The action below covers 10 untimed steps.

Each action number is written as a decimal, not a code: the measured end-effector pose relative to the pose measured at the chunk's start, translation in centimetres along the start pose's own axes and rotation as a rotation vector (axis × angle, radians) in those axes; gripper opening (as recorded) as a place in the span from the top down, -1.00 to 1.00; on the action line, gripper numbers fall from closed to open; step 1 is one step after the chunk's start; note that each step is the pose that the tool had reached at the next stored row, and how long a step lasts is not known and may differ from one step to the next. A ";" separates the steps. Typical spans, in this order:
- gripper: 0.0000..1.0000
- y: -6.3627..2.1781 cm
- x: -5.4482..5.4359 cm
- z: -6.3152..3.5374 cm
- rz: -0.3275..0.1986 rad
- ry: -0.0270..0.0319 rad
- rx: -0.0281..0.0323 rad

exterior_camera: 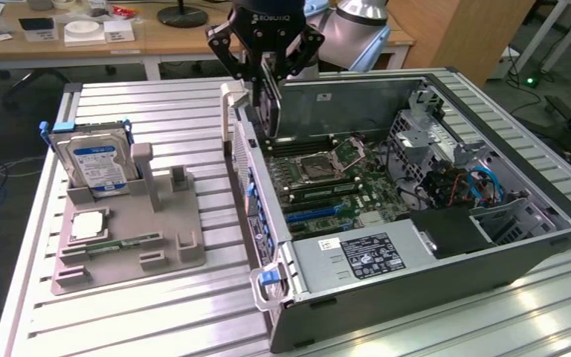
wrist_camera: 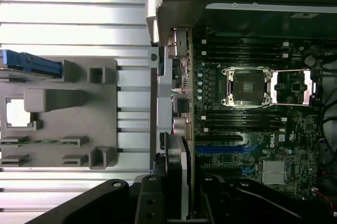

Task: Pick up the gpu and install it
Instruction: 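Pick up the gpu and move the gpu toward the slot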

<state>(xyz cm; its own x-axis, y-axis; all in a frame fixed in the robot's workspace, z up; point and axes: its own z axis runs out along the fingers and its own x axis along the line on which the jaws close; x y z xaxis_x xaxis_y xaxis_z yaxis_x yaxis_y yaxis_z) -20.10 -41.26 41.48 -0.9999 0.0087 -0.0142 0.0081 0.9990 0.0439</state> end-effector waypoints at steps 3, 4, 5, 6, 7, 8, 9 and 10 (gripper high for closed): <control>0.44 0.00 -0.4 0.01 0.000 0.0000 0.0001; 0.44 0.00 -0.5 0.01 0.000 0.0000 0.0001; 0.44 0.01 -0.6 0.01 0.000 0.0000 0.0001; 0.44 0.01 -0.8 0.01 0.000 0.0000 0.0001; 0.44 0.01 -0.9 0.02 0.000 0.0000 0.0000; 0.44 0.01 -1.0 0.02 0.000 0.0001 0.0001; 0.44 0.01 -1.2 0.02 0.000 0.0001 0.0001; 0.44 0.01 -1.3 0.02 0.000 0.0001 0.0001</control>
<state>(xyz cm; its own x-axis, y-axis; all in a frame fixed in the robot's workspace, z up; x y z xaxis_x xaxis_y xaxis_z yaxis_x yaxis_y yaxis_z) -18.80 -41.26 41.48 -0.9999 0.0087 -0.0141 0.0081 0.9990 0.0438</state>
